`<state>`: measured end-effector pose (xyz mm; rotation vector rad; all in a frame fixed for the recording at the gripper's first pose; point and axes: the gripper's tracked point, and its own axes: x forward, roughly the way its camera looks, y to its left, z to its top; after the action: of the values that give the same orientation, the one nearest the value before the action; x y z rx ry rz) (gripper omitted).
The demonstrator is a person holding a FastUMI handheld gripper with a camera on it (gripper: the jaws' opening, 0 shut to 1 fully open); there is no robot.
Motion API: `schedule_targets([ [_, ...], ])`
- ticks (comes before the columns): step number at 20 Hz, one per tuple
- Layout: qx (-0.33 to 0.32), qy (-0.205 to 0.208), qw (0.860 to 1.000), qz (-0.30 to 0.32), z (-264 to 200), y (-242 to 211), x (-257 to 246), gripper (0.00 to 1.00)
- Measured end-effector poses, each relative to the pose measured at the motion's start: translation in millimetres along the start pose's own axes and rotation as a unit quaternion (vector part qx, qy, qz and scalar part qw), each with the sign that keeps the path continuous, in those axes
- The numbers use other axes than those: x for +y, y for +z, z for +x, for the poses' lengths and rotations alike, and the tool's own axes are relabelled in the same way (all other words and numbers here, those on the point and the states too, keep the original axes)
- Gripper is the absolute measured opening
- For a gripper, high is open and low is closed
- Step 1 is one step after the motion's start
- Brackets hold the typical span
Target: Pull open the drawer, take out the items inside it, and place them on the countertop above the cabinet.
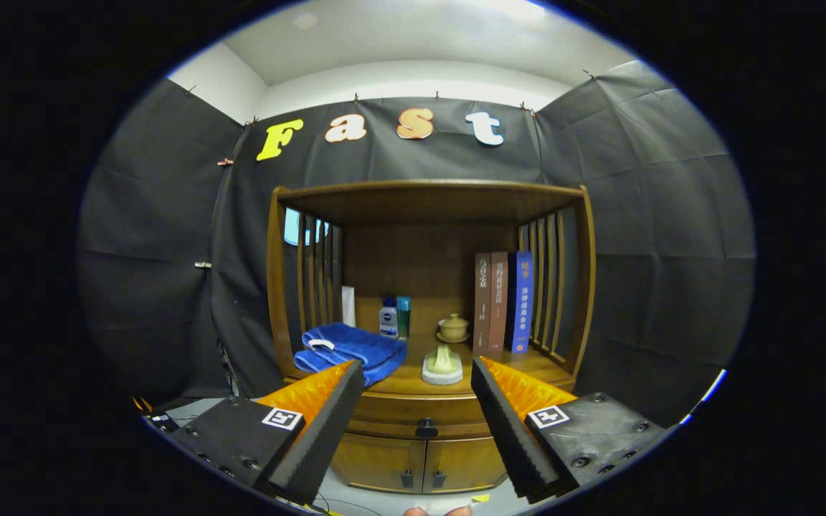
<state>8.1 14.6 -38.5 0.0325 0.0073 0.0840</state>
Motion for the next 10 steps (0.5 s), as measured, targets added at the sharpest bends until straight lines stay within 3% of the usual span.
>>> schedule_targets([
  [10,0.000,0.005,1.000,-0.005,-9.6,8.5,-3.7,0.98],
])
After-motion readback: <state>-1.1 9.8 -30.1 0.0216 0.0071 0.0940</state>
